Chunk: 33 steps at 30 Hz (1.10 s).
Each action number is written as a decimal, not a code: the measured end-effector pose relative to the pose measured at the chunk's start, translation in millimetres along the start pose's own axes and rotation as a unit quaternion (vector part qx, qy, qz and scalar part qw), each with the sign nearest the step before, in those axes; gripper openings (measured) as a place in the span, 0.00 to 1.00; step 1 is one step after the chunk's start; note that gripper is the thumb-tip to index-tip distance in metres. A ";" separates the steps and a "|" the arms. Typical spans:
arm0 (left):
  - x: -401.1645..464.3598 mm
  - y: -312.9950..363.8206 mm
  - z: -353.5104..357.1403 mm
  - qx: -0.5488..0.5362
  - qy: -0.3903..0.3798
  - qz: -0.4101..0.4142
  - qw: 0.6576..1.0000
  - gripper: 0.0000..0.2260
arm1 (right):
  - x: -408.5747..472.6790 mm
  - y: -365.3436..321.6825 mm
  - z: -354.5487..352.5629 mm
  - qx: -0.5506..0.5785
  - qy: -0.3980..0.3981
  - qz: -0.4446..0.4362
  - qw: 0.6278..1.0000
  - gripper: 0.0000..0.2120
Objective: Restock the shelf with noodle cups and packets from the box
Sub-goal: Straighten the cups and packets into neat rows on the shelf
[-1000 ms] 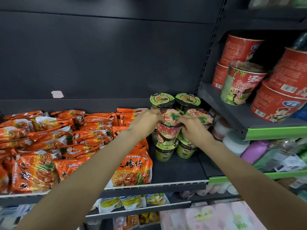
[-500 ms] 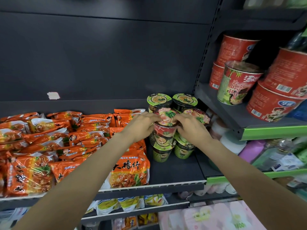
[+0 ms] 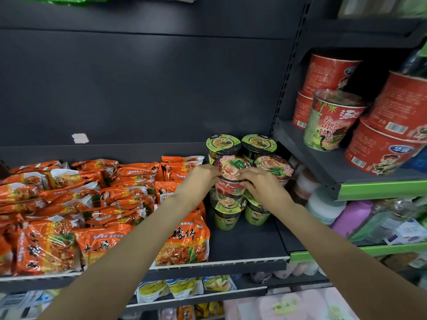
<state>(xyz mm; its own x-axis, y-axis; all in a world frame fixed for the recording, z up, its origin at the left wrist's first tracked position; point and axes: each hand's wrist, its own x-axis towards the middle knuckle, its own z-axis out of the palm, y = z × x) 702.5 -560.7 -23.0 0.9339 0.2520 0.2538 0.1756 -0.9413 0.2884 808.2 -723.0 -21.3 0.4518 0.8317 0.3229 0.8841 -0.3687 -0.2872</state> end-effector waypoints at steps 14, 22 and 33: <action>-43.4 25.2 -14.0 -0.020 0.109 -0.080 0.991 0.14 | -12.9 -28.3 -4.7 0.037 0.024 -0.013 0.999 0.14; -72.5 -33.2 -24.6 -0.058 0.131 -0.165 0.976 0.13 | 16.9 -66.6 34.5 0.136 0.001 -0.028 0.990 0.12; -15.7 -187.0 -16.4 -0.088 0.010 -0.190 0.978 0.15 | 119.4 -83.2 130.1 0.099 -0.091 0.125 0.983 0.24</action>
<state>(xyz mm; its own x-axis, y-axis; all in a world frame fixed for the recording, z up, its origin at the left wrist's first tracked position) 649.9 -384.9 -65.8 0.8048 0.5824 0.1143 0.4512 -0.7255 0.5196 773.1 -539.0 -76.2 0.6064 0.7929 0.0590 0.6999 -0.4971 -0.5130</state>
